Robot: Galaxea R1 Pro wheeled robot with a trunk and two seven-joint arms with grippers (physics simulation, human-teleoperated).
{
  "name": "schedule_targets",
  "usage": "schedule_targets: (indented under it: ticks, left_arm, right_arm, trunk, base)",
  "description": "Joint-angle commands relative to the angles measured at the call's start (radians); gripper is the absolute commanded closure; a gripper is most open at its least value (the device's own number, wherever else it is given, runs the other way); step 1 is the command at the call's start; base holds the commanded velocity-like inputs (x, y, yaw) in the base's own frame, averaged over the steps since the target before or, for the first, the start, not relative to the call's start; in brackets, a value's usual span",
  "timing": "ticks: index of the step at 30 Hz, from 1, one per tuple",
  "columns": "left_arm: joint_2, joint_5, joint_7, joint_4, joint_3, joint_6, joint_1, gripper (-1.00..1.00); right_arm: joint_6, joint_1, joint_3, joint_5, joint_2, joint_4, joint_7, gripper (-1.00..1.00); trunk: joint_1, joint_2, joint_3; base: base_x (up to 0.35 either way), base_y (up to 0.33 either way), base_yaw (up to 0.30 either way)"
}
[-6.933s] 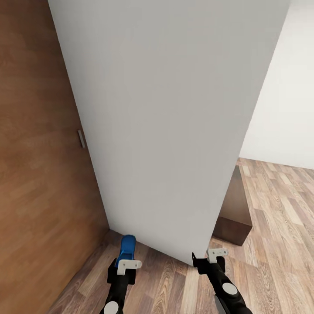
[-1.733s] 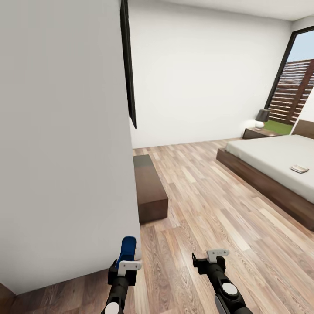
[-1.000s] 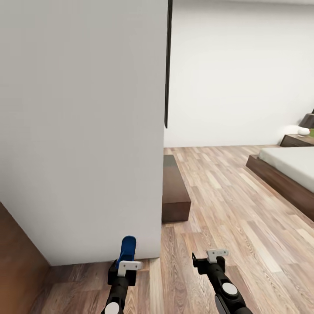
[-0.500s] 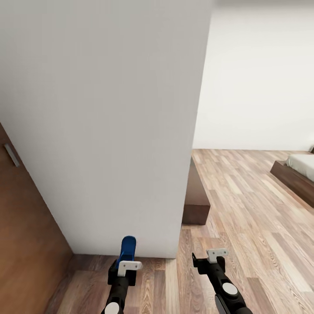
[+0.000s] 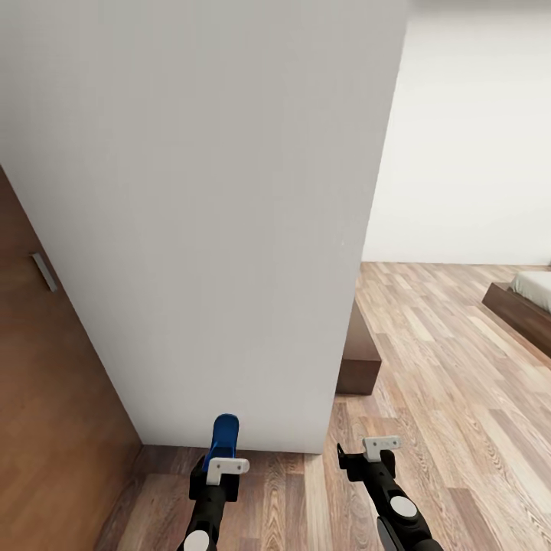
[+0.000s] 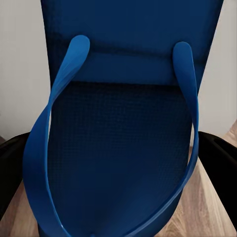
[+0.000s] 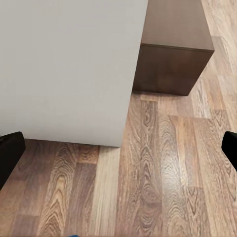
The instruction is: In the bedroom, move the book from the bed onto either nightstand, and place the two sandals side by side next to the bed.
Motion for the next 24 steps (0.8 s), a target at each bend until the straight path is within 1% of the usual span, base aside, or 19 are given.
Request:
schedule_targets:
  ticks: [1, 6, 16, 24]
  left_arm:
    - [0.001, 0.01, 0.007, -0.001, -0.006, -0.006, -0.002, 1.0]
    - [0.001, 0.01, 0.007, 0.0, -0.006, -0.006, -0.002, 1.0]
    - [0.001, 0.01, 0.007, -0.001, -0.006, -0.006, -0.002, 1.0]
    - [0.001, 0.009, 0.007, 0.0, -0.007, -0.008, -0.002, 1.0]
  right_arm:
    - [0.005, -0.001, 0.005, -0.006, -0.001, -0.002, -0.009, -1.0]
    - [0.005, -0.001, 0.005, -0.006, -0.001, -0.002, -0.009, -1.0]
    - [0.005, -0.001, 0.004, -0.008, -0.001, -0.002, -0.007, -1.0]
    - [0.005, -0.001, 0.004, -0.008, -0.001, -0.002, -0.009, -1.0]
  trunk:
    - [0.0, -0.002, -0.002]
    - [0.0, -0.002, -0.002]
    - [0.0, -0.002, -0.002]
    - [0.0, -0.002, -0.002]
  base:
    - [0.0, 0.02, 0.0]
    - [0.0, 0.038, 0.0]
    - [0.0, 0.217, 0.0]
    - [0.0, 0.024, -0.001]
